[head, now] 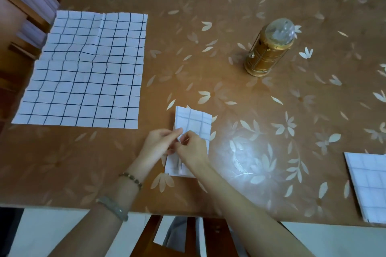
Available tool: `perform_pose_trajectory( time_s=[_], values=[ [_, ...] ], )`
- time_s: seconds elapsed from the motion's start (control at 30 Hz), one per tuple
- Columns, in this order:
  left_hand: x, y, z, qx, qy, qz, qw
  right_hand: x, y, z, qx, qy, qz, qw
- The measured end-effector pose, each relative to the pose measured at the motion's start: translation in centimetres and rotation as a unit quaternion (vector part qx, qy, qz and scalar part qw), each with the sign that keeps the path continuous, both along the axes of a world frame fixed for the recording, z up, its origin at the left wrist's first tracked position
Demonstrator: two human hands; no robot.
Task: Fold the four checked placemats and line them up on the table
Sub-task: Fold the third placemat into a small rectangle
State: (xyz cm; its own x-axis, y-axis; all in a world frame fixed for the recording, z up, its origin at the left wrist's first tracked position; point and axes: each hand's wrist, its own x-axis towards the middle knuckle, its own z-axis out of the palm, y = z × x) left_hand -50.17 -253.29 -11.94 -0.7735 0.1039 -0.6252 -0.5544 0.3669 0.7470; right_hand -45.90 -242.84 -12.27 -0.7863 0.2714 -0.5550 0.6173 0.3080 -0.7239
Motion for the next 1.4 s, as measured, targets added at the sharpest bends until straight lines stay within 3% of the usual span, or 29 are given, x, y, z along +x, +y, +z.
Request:
perform_pose_trajectory(
  time_s=[0.17,0.23,0.37,0.57,0.63,0.77,0.87,1.1,1.4],
  values=[
    [-0.6,-0.2,-2.5,-0.117,0.055,-0.011,0.992,0.2,-0.2,-0.9,0.004,-0.022,0.033,0.999],
    [-0.7,-0.4,-3.0,-0.144,0.072,-0.026,0.987,0.5,0.7,-1.0,0.071,0.028,0.074,0.994],
    [-0.4,-0.4,-2.8,-0.179,0.141,-0.064,0.972,1.1,4.0,-2.5,0.303,0.203,0.158,0.917],
    [-0.2,-0.6,-3.1,-0.23,0.207,-0.099,0.946,0.6,6.7,-4.8,0.361,0.158,0.279,0.876],
    [-0.2,-0.5,-3.1,-0.287,0.25,-0.131,0.916,0.7,6.8,-5.1,0.365,0.152,0.289,0.872],
    [-0.5,-0.6,-4.1,-0.336,0.42,-0.349,0.767,0.8,7.0,-5.6,0.376,0.157,0.297,0.863],
    [-1.2,-0.7,-5.2,-0.341,0.438,-0.46,0.693,0.9,7.1,-5.7,0.377,0.159,0.304,0.86],
    [-2.2,-1.5,-6.7,-0.37,0.426,-0.506,0.652,1.1,8.7,-6.7,0.411,0.165,0.338,0.831],
    [-2.2,-1.4,-6.7,-0.376,0.443,-0.499,0.643,7.9,7.3,-7.1,0.407,0.204,0.426,0.782]
  ],
)
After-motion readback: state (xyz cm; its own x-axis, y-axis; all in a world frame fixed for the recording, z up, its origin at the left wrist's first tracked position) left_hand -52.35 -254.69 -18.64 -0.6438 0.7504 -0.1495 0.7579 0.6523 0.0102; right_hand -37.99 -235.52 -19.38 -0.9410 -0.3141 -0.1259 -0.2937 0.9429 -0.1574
